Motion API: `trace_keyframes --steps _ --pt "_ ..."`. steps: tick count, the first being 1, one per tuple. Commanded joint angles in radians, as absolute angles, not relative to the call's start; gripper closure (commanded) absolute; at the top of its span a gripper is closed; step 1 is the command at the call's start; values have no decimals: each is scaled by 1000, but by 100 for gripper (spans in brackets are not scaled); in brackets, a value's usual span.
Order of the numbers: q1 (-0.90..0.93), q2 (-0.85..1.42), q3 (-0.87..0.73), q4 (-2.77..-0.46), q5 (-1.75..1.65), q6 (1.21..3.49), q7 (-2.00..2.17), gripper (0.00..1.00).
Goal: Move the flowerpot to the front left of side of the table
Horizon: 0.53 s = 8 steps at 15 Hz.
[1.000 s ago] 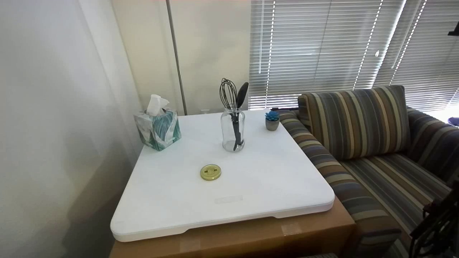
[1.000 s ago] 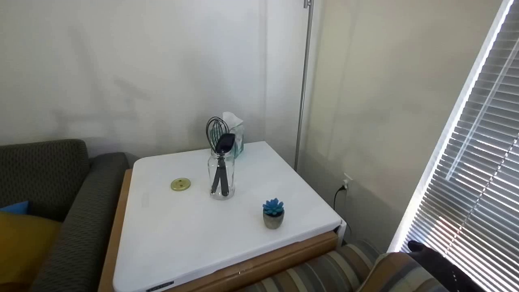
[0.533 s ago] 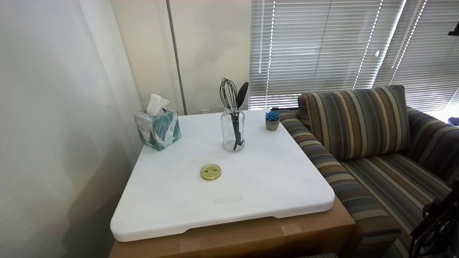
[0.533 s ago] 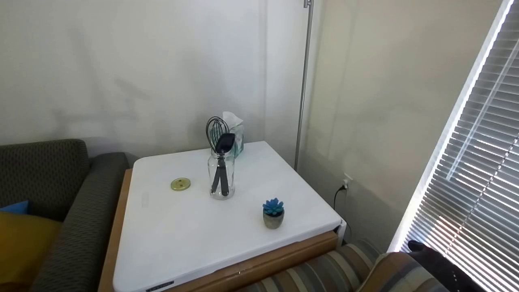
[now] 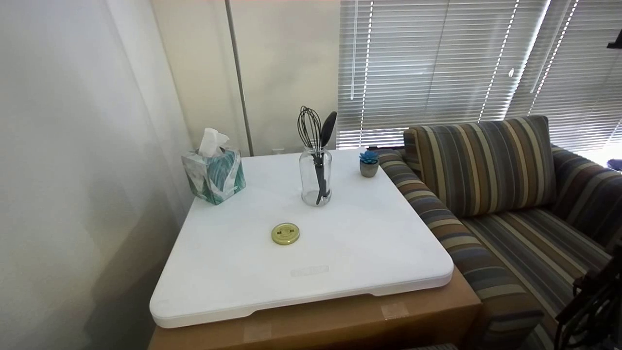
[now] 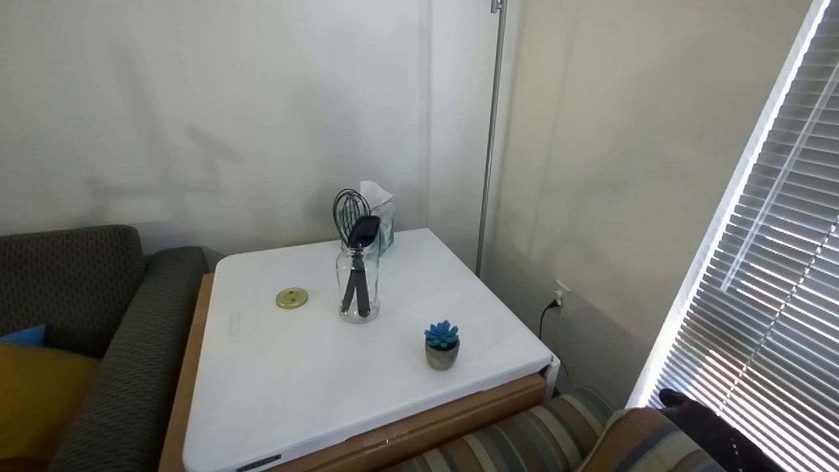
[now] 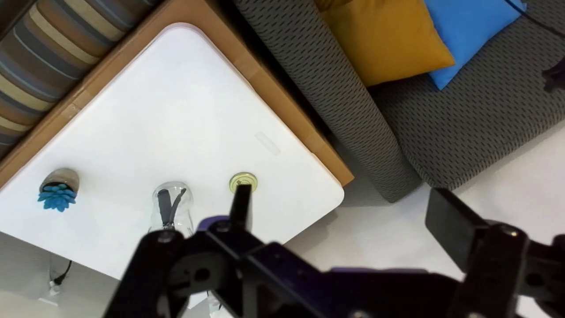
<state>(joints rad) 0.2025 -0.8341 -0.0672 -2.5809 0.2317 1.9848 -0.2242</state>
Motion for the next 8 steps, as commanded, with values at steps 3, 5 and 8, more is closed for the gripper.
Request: trace_keyframes --steps 3,5,8 --pt "200 -754 -81 -2550 205 2001 -336 0" --pt "193 -698 -98 -2530 184 2026 -387 0" --pt "183 -585 -144 -2488 141 2064 -474 0"
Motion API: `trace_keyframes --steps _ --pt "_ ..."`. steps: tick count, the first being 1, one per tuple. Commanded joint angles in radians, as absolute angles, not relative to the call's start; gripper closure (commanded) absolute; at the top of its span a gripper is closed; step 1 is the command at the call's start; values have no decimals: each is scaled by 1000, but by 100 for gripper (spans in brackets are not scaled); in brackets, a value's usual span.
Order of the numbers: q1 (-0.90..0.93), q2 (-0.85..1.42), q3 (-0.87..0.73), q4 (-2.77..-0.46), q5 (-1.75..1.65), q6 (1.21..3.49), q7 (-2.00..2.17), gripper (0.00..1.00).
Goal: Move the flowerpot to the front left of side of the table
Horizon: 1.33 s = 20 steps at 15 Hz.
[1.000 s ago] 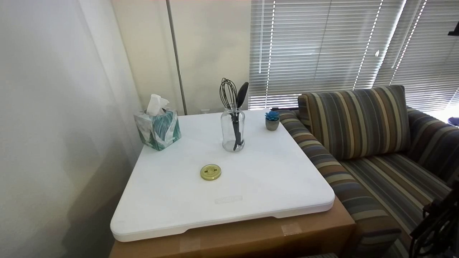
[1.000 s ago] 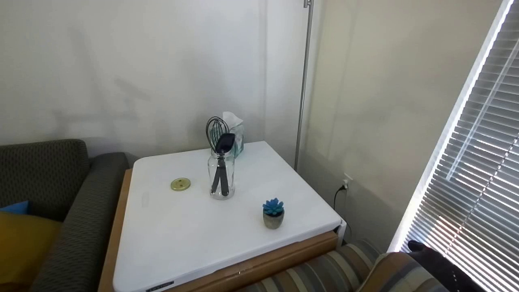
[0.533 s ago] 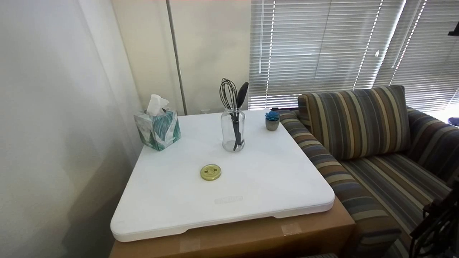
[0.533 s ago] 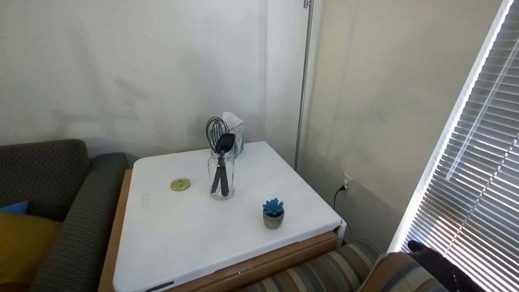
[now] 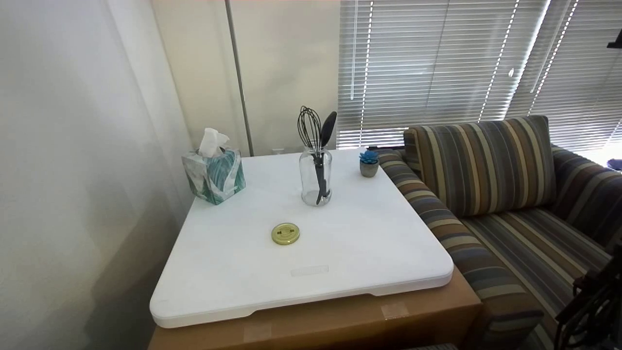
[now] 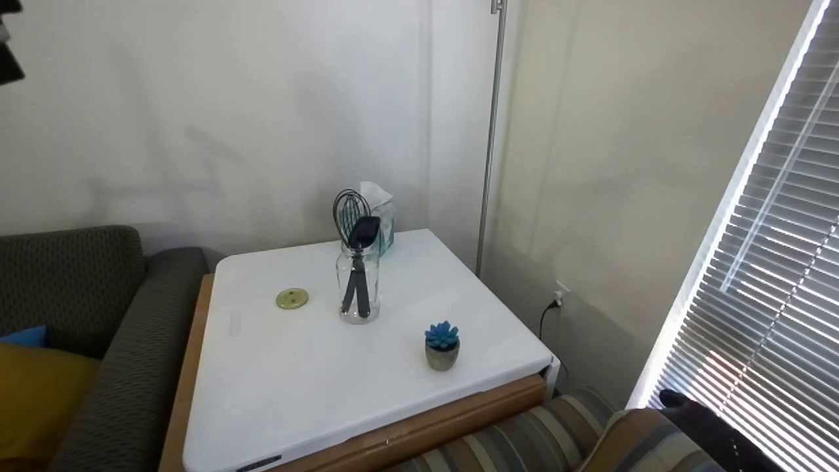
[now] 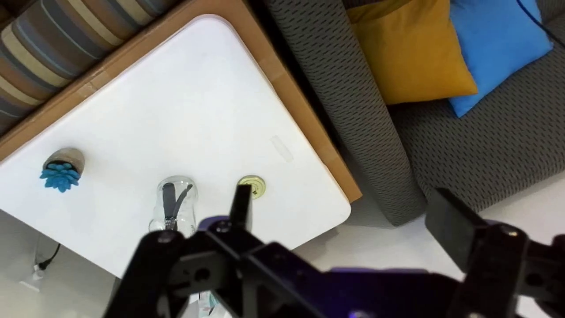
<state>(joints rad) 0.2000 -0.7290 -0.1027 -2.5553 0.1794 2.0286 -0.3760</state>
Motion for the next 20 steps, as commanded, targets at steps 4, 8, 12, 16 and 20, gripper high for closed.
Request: trace_keyframes --steps 4,8,12,16,20 --pt "169 -569 -160 -2495 132 2093 -505 0" --pt "165 -544 -153 -2481 133 2098 -508 0" --pt "160 -534 -155 -2483 122 2122 -510 0" --pt "148 -420 -186 -2414 77 2167 -594 0" --pt "150 -256 -214 -2265 96 2195 -710 0"
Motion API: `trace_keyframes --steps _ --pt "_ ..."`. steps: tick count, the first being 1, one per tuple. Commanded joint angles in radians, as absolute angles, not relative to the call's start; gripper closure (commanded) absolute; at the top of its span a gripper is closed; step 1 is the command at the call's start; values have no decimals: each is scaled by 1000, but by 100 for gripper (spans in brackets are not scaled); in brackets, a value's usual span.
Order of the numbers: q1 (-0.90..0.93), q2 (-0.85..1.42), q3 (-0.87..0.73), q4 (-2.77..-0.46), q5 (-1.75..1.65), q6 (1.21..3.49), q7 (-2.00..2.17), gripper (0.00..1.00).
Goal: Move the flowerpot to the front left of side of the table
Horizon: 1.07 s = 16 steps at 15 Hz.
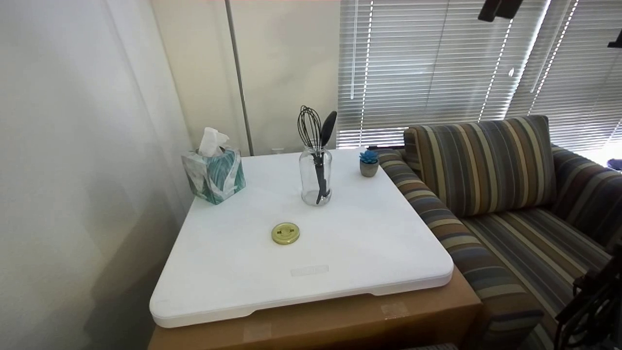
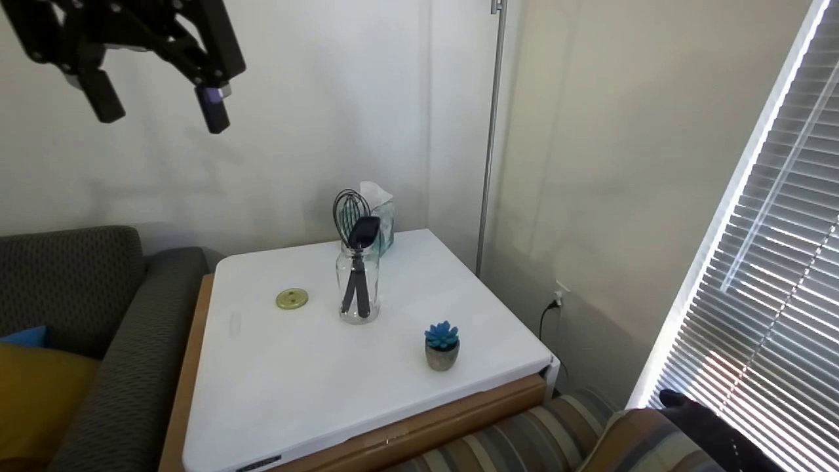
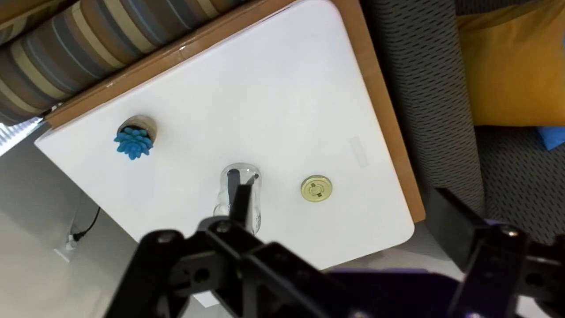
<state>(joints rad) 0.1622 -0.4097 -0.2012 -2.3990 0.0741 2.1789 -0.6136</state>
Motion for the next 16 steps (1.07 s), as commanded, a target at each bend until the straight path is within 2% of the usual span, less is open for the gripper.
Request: trace_keyframes --steps 1,5,9,16 --pt "149 -199 -218 -2213 110 2200 -749 0" --pt "106 17 -215 -2018 233 2169 -907 0" --pt "-16 192 -171 -1906 383 2155 -1014 0" --pt "-61 161 -102 -1951 352 2191 -971 0"
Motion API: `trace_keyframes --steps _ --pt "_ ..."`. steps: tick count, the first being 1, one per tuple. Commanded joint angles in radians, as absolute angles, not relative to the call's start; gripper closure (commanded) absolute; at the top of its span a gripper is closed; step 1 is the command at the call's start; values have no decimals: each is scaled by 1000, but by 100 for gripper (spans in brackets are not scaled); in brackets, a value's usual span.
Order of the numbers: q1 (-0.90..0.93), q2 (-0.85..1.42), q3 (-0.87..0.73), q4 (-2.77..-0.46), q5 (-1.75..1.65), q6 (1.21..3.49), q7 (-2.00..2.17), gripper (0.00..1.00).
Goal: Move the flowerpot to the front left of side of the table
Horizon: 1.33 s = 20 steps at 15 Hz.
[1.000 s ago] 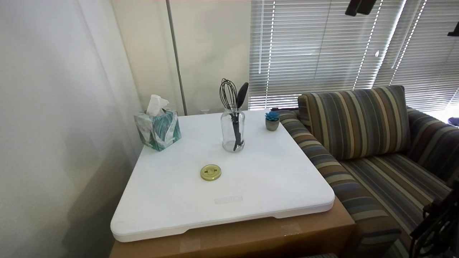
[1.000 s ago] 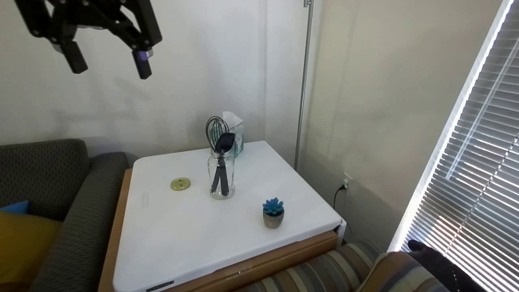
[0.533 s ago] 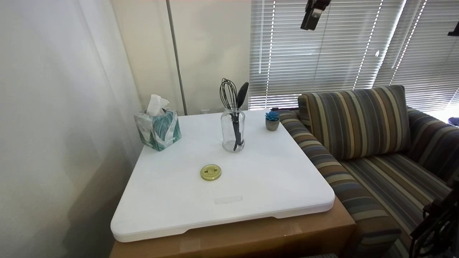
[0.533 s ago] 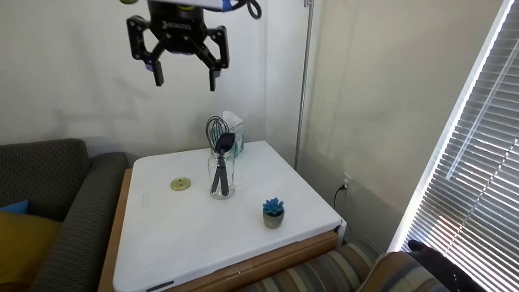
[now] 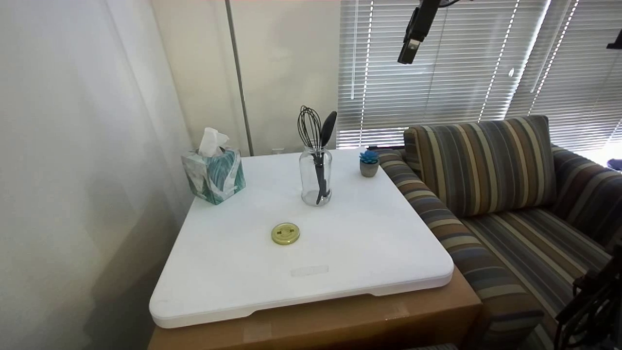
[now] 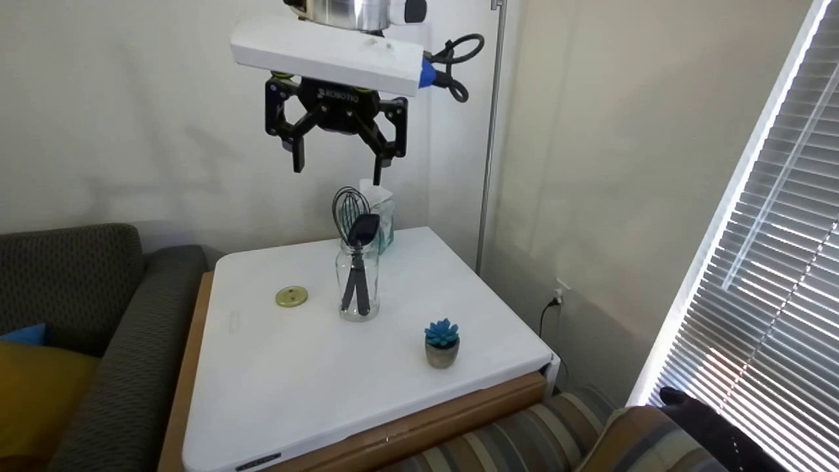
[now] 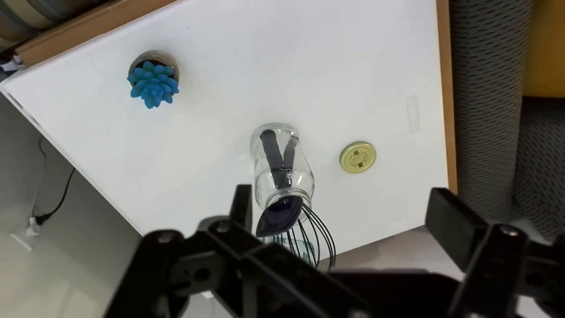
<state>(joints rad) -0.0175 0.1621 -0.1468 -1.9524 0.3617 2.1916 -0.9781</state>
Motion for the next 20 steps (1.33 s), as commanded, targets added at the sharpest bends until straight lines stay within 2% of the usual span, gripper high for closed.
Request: trace_keyframes --steps 1,8,15,20 --pt "-58 157 -100 -1971 324 2205 -952 0" --pt "-121 417 -93 -1772 148 2166 -941 0" --pt "-209 675 -25 -1500 175 2202 -906 0" --pt "-206 744 -2 -1473 140 2253 -851 0"
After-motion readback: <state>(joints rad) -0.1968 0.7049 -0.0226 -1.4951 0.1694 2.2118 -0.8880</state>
